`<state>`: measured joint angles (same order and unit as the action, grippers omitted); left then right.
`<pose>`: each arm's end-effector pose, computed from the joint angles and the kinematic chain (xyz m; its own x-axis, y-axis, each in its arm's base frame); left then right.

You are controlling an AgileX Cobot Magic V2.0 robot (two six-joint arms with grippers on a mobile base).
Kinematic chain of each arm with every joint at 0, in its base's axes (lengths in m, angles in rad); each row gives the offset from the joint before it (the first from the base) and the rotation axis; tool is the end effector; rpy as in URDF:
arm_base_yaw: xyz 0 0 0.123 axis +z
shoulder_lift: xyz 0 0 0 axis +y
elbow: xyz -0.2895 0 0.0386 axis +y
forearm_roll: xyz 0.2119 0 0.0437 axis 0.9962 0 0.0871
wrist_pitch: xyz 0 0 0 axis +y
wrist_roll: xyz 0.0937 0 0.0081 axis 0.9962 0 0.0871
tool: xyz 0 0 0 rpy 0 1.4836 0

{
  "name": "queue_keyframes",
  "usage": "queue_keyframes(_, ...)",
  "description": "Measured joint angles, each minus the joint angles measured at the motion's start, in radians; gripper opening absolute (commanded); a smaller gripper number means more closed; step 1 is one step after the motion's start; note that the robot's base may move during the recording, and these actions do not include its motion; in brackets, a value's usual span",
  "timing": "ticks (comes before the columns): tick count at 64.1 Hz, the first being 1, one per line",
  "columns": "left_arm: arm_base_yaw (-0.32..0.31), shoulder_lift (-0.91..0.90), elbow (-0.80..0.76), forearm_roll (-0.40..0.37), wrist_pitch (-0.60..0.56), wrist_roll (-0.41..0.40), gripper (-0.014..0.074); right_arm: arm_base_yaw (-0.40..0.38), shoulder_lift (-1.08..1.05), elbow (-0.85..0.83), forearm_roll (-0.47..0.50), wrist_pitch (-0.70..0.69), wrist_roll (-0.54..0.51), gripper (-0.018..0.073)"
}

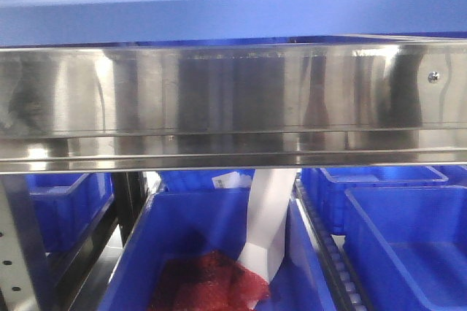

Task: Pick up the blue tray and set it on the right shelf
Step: 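Raise the held tray with both grippers above the metal shelf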

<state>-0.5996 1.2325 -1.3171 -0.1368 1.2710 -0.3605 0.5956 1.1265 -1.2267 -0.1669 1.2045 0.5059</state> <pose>0.1502 -0.1175 0.3874 -0.9138 0.1557 -0.3752 0.2735 0.9187 -0.2850 0.1456 0.0811 0.3868 -0.8431 -0.0570 -0.5348 -0.1361 0.9846 0.1097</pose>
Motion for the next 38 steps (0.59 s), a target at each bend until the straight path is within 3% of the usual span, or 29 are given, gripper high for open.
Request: queue_keyframes(38, 0.000, 0.000, 0.000, 0.000, 0.002, 0.000, -0.0048, 0.000, 0.000, 0.000, -0.002, -0.006, 0.000, 0.0055)
